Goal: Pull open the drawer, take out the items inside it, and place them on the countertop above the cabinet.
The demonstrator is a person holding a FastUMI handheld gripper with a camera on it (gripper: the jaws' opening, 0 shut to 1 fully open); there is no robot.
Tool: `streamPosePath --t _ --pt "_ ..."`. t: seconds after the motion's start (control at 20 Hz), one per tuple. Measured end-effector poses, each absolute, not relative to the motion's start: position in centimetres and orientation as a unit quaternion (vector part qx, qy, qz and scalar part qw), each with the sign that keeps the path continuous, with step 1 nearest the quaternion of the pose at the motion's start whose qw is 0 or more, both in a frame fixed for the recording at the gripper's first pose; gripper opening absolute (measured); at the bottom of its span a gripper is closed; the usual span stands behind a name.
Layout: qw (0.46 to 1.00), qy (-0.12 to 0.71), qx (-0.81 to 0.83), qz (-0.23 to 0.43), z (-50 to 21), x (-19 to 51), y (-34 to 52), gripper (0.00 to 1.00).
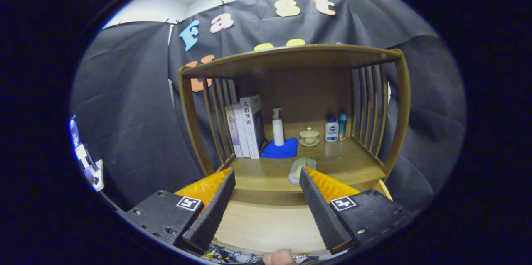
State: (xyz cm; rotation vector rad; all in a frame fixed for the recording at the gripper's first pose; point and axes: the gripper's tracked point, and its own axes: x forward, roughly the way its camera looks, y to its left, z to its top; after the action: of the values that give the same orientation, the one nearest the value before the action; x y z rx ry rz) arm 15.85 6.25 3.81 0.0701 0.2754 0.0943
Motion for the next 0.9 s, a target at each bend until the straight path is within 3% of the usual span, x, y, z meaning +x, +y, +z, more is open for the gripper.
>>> streamPosePath --t 0.3,0.9 --pt "0.997 0.067 0.017 0.026 3.4 10.9 5.6 0.99" --pt "0.999 0.039 -0.002 -0.003 -9.0 5.0 4.3 0.99"
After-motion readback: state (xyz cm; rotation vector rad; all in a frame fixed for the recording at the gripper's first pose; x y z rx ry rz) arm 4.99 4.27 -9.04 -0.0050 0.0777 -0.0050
